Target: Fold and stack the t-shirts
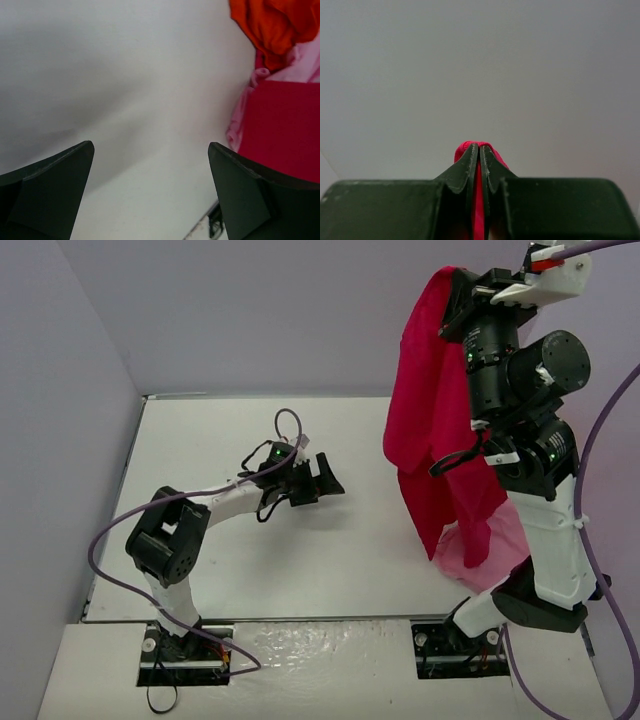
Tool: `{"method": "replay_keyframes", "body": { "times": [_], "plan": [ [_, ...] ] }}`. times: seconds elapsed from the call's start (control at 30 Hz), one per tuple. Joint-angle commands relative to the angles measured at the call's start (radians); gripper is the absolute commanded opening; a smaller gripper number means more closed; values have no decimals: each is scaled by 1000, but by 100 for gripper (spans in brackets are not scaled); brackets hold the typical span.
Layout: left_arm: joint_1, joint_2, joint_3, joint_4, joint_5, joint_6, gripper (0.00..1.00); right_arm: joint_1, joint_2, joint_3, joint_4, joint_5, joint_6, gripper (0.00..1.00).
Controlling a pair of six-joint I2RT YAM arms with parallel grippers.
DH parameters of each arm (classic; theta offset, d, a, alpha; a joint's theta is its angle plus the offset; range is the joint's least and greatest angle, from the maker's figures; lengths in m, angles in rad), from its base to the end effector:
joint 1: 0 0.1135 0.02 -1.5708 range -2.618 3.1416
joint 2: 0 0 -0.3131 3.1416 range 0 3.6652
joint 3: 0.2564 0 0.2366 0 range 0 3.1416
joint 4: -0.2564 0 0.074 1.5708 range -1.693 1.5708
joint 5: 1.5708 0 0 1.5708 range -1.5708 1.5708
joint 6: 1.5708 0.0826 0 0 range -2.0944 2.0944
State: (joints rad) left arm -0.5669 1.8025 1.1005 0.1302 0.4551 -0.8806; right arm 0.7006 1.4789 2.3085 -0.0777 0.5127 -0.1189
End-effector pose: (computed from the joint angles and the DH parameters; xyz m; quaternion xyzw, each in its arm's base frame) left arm 0.3432 -0.2616 0.2361 -0.0269 0.8616 -0.4574 0.2185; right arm 0.1852 0.1032 0.7343 0.0599 0.4459 0.1578 0.8790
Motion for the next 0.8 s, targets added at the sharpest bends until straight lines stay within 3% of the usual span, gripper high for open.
{"method": "replay_keyframes", "body": {
  "times": [0.0,0.2,0.43,0.63,0.77],
  "plan": [
    [-47,-97,-53,248,101,-241,97,-3,-6,-3,102,43,-55,0],
    [-67,-194,-212,463,20,-540,97,-7,-12,-35,105,91,-94,0],
    [-73,-253,-267,373,-147,-564,97,-18,-31,-94,122,89,-80,0],
    [-76,-167,-266,513,-218,-674,97,-19,-39,-118,125,57,-57,0],
    [-78,13,-193,669,-159,-777,97,-20,-75,-157,129,45,-45,0]
  ]
}}
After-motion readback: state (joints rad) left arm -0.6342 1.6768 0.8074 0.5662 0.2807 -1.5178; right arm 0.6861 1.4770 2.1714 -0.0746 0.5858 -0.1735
